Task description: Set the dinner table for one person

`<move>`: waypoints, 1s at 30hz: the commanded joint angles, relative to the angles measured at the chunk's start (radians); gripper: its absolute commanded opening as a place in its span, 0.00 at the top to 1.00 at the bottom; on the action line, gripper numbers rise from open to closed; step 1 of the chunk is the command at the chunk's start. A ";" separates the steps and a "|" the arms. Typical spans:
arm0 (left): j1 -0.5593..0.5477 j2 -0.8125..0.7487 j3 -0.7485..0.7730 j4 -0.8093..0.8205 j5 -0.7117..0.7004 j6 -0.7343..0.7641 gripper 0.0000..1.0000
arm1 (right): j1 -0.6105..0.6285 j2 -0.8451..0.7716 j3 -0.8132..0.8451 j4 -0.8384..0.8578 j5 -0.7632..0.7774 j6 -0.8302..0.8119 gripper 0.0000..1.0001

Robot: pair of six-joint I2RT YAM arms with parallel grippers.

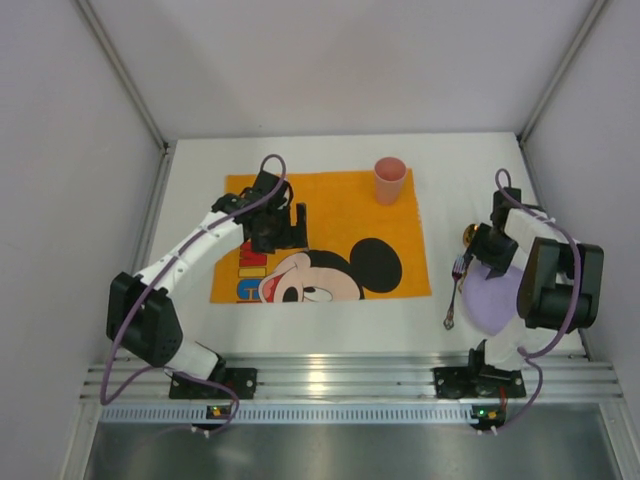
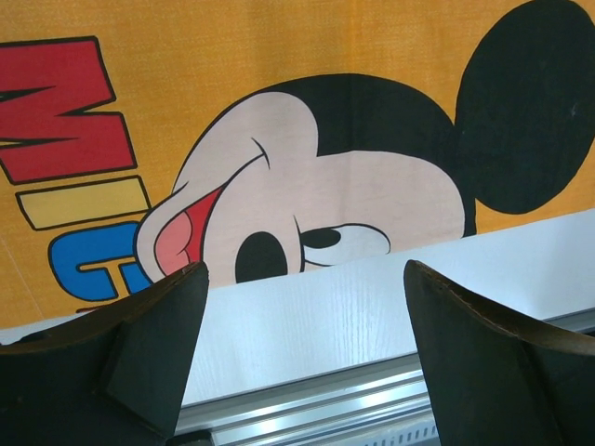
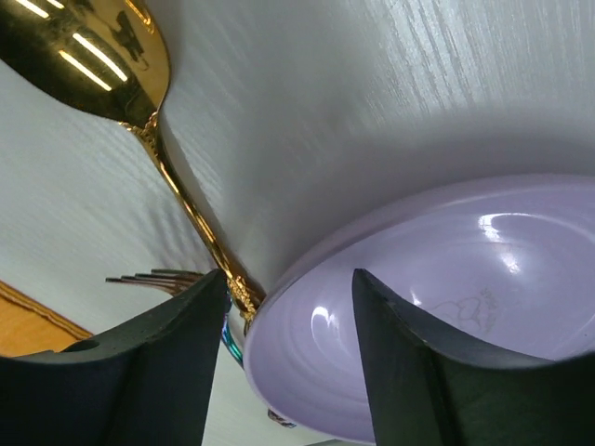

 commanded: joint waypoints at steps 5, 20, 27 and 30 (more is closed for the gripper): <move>-0.003 -0.072 -0.036 0.010 -0.020 0.001 0.09 | -0.013 0.047 0.043 0.047 0.050 -0.026 0.69; -0.001 -0.046 0.031 -0.003 -0.092 -0.014 0.09 | 0.049 -0.215 0.421 -0.253 0.062 0.020 1.00; 0.017 -0.056 0.114 -0.067 -0.204 -0.024 0.09 | 0.484 -0.093 0.993 -0.454 0.261 0.101 1.00; 0.048 -0.099 0.102 -0.093 -0.305 -0.054 0.09 | 0.693 0.008 1.174 -0.445 0.243 0.124 1.00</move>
